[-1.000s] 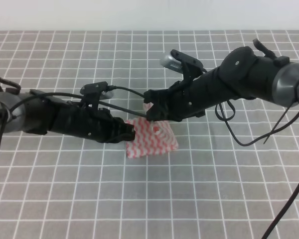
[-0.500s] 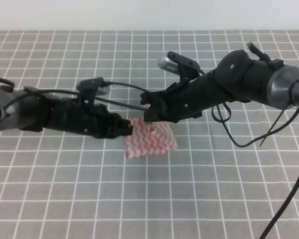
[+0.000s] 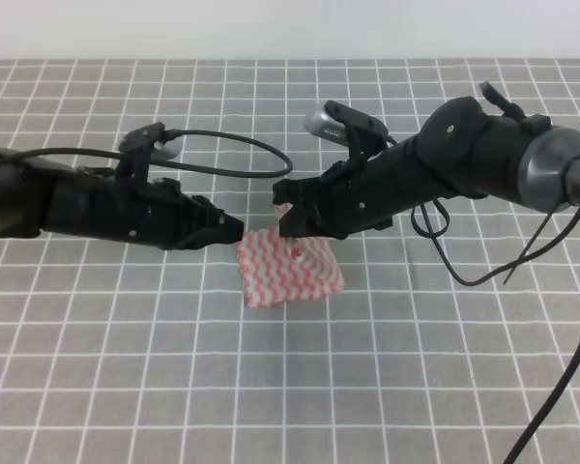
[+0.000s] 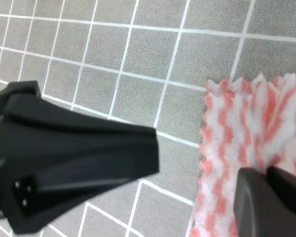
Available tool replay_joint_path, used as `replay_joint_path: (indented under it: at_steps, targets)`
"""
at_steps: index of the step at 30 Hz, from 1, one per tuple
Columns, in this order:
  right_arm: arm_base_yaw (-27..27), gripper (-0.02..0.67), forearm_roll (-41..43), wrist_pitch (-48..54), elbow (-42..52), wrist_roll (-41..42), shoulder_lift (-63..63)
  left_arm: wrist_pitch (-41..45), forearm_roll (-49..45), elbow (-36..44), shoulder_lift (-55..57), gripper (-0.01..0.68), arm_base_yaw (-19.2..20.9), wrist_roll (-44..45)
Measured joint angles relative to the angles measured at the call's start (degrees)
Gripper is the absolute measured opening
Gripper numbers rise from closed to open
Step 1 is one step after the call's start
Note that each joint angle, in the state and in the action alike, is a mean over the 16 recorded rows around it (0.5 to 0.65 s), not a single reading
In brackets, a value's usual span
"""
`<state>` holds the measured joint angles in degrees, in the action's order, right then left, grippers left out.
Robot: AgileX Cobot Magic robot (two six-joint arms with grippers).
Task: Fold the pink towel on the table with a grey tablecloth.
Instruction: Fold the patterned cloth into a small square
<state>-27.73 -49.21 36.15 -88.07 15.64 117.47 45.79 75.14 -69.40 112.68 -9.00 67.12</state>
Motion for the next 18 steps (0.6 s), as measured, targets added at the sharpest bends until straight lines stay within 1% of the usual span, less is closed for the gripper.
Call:
replay_joint_path:
  at_steps: [18]
  targets:
    - [0.00, -0.012, -0.18, 0.15, 0.00, 0.00, 0.00, 0.51, 7.48, 0.03, 6.81, -0.002, -0.09, 2.63]
